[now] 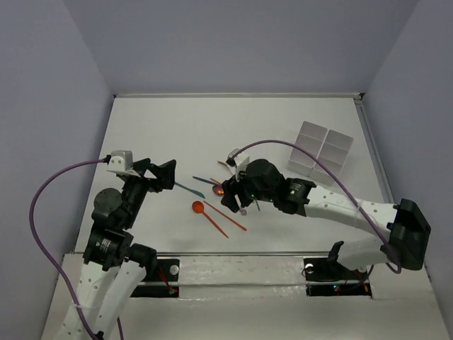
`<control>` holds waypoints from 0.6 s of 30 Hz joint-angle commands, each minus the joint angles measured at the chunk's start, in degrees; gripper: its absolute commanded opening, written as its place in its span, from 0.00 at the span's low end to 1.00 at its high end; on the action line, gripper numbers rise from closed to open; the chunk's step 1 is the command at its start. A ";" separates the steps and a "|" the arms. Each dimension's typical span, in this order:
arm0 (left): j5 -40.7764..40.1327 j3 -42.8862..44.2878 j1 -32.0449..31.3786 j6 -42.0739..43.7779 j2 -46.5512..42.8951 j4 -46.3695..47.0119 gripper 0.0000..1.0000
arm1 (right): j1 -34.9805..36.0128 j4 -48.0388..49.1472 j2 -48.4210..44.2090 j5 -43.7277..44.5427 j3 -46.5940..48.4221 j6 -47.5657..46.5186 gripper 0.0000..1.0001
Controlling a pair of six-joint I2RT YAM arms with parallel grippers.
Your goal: Sort the eating utensils into containers
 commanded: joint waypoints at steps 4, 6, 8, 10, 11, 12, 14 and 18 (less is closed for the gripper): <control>1.46 2.49 0.16 1.27 0.94 2.07 0.99 | 5.73 2.81 7.88 5.00 4.26 0.09 0.60; 1.55 2.58 0.16 1.36 1.29 1.89 0.99 | 7.49 2.28 10.44 6.67 6.10 0.35 0.56; 1.46 2.49 0.16 1.27 1.29 1.89 0.99 | 8.55 1.84 13.00 7.91 7.43 0.61 0.55; 1.20 2.40 0.16 1.27 1.20 1.89 0.99 | 9.43 0.96 16.85 9.31 9.70 1.23 0.55; 1.11 2.40 0.16 1.18 1.11 1.81 0.99 | 10.04 0.35 19.39 9.49 10.49 1.32 0.55; 0.85 2.40 0.16 1.27 1.03 1.72 0.99 | 10.05 -0.79 20.55 9.75 11.29 1.66 0.55; 0.76 2.49 0.16 1.18 0.94 1.54 0.99 | 10.57 -1.85 22.57 10.98 13.48 2.19 0.55; 0.76 2.49 0.16 1.27 0.32 1.45 0.99 | 10.57 -2.64 26.70 11.17 15.51 2.81 0.53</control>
